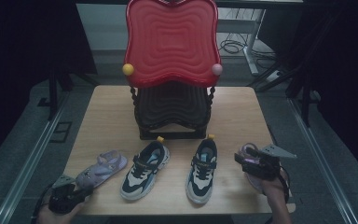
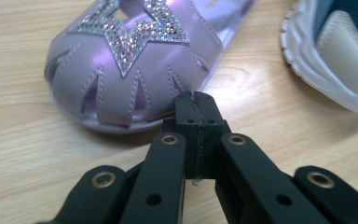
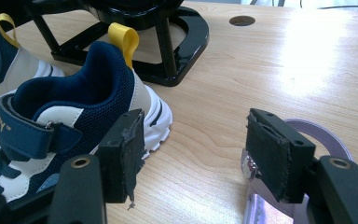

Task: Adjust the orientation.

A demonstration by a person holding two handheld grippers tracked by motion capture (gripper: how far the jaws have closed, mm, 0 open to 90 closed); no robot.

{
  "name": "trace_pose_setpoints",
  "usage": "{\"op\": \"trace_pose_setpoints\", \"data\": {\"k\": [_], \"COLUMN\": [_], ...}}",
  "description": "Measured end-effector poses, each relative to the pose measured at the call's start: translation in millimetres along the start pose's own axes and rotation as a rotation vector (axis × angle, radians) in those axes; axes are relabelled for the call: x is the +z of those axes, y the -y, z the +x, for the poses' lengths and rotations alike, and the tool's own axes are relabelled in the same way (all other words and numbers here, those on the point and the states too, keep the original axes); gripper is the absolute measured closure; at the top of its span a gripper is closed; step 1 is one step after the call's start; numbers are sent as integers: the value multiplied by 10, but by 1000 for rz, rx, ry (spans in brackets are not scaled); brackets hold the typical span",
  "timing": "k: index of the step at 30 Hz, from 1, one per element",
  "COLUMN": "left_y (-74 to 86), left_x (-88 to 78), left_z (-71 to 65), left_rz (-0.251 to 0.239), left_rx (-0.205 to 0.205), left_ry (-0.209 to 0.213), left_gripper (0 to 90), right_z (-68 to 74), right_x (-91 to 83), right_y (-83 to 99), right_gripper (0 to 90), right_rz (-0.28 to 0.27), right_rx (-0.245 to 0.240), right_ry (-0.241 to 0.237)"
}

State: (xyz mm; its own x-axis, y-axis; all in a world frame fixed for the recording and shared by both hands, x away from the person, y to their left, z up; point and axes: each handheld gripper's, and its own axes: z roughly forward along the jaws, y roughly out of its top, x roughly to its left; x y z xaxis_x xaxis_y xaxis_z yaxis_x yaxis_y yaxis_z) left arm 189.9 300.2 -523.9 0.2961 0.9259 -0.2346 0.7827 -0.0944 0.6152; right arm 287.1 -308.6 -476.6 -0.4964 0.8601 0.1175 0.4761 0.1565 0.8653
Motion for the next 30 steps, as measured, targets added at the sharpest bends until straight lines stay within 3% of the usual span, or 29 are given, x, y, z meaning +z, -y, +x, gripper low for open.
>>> {"op": "trace_pose_setpoints", "data": {"k": [16,22,30], "left_y": [-75,-110,-205], "left_x": [-15,-19,22], "left_z": [231,365,493], "left_rz": [3,2,7], "left_rx": [-34,-58,-69], "left_ry": [-13,-56,-62], "left_gripper": [900,900,900], "right_z": [-6,-14,-13], "right_x": [8,14,3], "right_y": [11,16,14], "right_gripper": [374,375,374], "right_rz": [4,4,3], "right_rx": [3,1,5], "right_ry": [4,5,7]}}
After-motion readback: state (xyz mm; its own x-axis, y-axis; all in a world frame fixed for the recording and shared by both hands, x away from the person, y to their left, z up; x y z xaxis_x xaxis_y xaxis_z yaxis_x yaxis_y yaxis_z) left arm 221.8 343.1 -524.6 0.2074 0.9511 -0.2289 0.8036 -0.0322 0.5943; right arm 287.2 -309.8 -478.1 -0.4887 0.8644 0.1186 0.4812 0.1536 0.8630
